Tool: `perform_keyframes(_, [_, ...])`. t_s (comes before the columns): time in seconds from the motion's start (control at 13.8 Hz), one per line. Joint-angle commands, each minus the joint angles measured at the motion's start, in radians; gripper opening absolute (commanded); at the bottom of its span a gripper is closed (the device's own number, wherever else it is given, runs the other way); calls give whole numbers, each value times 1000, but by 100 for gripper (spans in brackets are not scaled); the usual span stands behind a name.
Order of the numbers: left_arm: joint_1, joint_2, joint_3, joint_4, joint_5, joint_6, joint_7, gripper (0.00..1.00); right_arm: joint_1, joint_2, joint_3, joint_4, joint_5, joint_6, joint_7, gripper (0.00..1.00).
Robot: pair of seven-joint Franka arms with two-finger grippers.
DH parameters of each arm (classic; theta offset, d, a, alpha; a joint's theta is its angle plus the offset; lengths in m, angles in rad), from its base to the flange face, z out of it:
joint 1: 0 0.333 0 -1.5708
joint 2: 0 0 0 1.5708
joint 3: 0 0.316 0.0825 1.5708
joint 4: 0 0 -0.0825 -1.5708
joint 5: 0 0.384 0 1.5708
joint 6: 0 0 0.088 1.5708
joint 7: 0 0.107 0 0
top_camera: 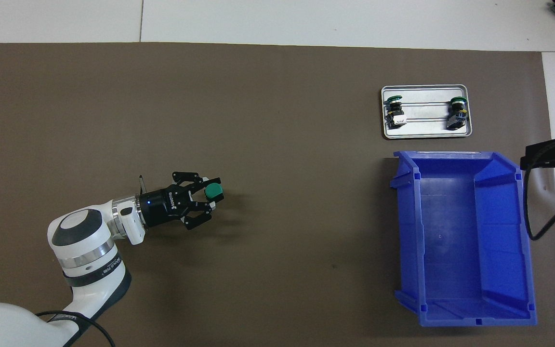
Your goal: Place and press button with both arms
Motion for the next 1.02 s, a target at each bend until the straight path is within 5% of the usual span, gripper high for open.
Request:
perform_keyframes(0.0, [-27,54,14,0,-68,-21,80,4,0,-15,1,-9,2,-9,6,100])
perform_keyframes(0.58, [-44,108,15,14,-111,-44,137,6,0,-15,1,-9,2,-9,6,100])
perform_keyframes(0.8, [-42,108,15,14,-110,-45,140,27,0,-15,1,-9,2,-9,6,100])
perform_keyframes(0.94, [-41,106,17,14,-110,-45,140,50,0,-15,1,-9,2,-9,6,100])
